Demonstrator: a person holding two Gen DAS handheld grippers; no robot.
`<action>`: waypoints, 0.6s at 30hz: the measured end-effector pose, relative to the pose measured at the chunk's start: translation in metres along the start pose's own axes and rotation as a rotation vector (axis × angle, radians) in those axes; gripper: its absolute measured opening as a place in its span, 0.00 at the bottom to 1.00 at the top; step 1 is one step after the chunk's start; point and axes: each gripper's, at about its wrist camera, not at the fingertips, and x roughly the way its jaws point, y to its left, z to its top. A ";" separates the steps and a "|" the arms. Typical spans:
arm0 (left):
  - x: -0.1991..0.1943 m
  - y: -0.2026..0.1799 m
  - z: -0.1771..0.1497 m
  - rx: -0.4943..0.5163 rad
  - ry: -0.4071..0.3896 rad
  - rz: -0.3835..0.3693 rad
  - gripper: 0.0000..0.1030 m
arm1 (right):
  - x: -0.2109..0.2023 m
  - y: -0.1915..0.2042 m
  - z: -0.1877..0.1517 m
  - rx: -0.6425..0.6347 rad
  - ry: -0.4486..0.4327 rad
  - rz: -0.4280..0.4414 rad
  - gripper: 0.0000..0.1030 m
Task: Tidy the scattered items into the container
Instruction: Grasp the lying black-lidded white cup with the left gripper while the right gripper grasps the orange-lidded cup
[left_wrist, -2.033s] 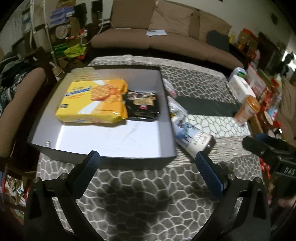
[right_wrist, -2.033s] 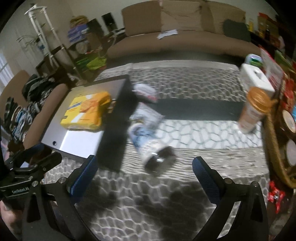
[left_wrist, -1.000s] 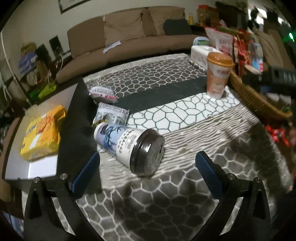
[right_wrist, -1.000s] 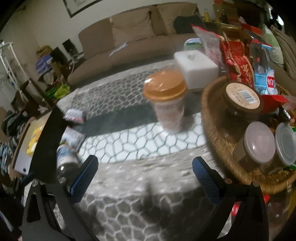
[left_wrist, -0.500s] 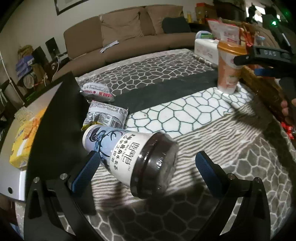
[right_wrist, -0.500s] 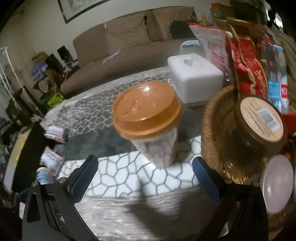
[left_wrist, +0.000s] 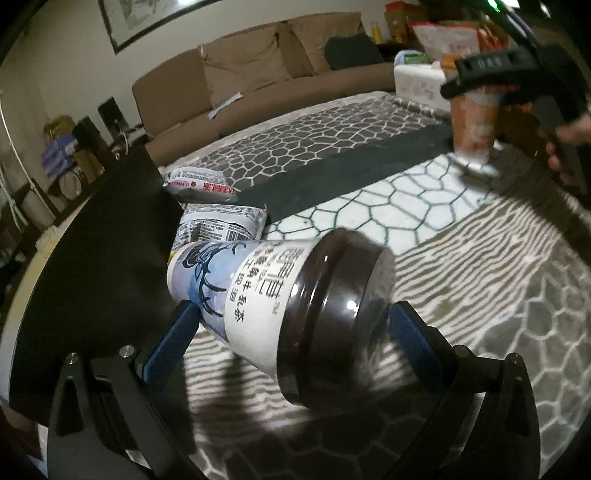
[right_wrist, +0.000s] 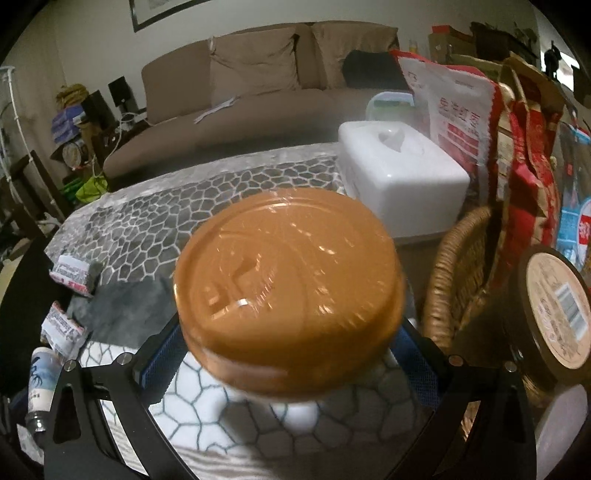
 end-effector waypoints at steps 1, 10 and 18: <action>0.000 0.000 0.000 0.006 -0.011 0.000 1.00 | 0.001 0.001 0.000 -0.003 -0.001 0.000 0.98; -0.007 0.011 0.006 -0.053 -0.031 -0.067 0.88 | -0.005 0.007 -0.002 -0.057 0.005 -0.037 0.74; -0.021 0.016 0.014 -0.132 0.013 -0.162 0.60 | -0.036 0.015 -0.024 -0.064 0.009 0.024 0.73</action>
